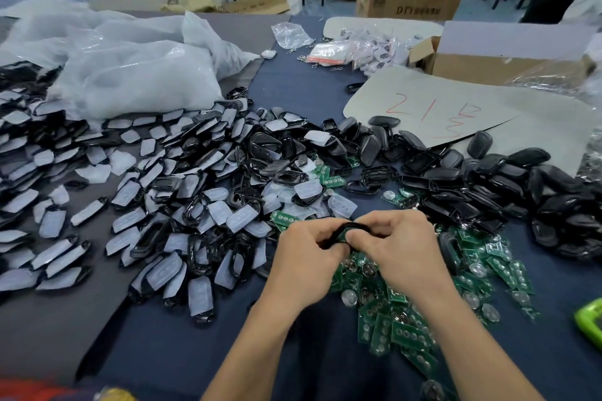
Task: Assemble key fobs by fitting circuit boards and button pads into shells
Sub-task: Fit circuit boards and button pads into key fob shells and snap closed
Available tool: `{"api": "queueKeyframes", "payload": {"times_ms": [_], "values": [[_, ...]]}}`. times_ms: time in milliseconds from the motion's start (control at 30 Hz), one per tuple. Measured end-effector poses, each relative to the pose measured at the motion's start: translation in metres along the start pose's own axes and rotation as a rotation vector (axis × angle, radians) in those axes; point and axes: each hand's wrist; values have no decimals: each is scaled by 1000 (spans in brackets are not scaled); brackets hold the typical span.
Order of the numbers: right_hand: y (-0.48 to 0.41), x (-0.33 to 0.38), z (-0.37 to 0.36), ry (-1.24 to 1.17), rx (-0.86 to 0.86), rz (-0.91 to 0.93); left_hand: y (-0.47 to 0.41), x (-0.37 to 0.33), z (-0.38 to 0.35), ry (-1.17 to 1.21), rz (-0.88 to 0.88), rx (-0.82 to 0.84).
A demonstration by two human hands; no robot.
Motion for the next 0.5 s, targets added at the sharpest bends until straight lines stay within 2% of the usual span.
{"api": "queueKeyframes", "payload": {"times_ms": [100,167,233,300,367,433,500], "values": [[-10,8,-12,-54,-84,-16,-5,0,9,175,50,-130],[-17,17,-27,-227,-132,-77,-6,-1,17,337,81,-300],[-22,29,-45,-245,-158,-42,-8,-1,31,501,100,-480],[-28,42,-63,-66,-92,101,-7,-3,50,662,93,-666],[-34,59,-84,180,71,313,-2,-6,67,811,27,-829],[-43,74,-102,326,175,491,4,-10,79,889,-41,-923],[-50,81,-116,470,169,619,8,-10,87,901,-58,-947]]}}
Point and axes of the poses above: each hand's wrist, its own y-axis away from the middle knuckle, its own z-axis out of the back of the hand, x = y × z, and after that the axes turned 12 degrees about y, right-handed
